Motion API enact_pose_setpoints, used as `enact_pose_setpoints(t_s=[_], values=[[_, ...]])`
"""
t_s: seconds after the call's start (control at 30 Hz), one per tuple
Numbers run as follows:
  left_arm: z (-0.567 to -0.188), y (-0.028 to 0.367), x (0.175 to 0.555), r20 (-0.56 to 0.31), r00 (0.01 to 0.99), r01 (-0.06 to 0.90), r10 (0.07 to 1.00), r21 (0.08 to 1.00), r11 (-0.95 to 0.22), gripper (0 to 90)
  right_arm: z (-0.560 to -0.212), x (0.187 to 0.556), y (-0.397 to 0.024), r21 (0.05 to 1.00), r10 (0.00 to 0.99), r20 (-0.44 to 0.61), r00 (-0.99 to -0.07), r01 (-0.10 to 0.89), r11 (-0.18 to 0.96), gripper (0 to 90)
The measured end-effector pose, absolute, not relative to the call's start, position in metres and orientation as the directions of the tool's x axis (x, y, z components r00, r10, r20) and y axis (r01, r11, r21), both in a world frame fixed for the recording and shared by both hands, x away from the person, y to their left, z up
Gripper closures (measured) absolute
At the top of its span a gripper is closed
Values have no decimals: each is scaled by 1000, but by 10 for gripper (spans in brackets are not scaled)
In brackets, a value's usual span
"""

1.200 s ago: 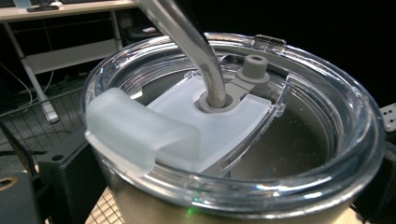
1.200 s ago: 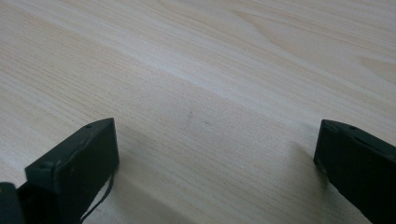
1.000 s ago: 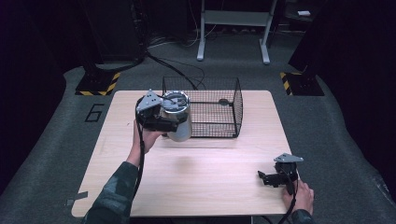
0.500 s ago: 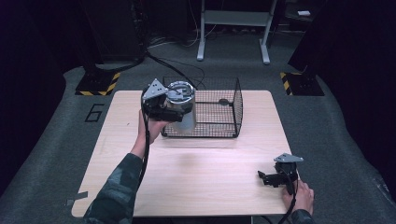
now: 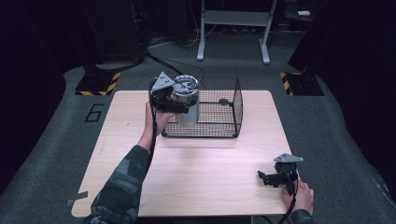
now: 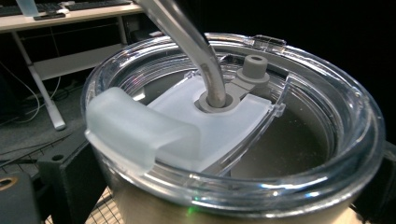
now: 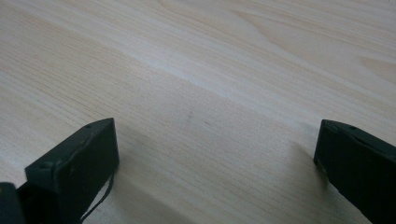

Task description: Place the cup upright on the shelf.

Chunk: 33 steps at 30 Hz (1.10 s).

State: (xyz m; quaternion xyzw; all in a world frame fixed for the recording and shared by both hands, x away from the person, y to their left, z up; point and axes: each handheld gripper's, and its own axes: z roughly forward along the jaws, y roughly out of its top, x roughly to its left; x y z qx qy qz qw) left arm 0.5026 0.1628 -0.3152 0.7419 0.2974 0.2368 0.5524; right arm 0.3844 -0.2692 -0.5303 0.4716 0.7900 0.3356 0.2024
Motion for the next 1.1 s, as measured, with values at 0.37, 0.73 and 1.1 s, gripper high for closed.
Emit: enact_pose_setpoints(t_s=[0.37,0.73,1.1], values=[[-314,154,522,22,682,190,731,960,-205,38,-530,384,-269,721,881,-3,-473,610,329,0],[-325,143,545,9,637,227,771,953,-199,38,-530,384,-269,723,885,2,-466,612,321,0],[-341,140,561,-2,593,269,805,943,-195,38,-530,384,-269,720,884,3,-468,614,323,0]])
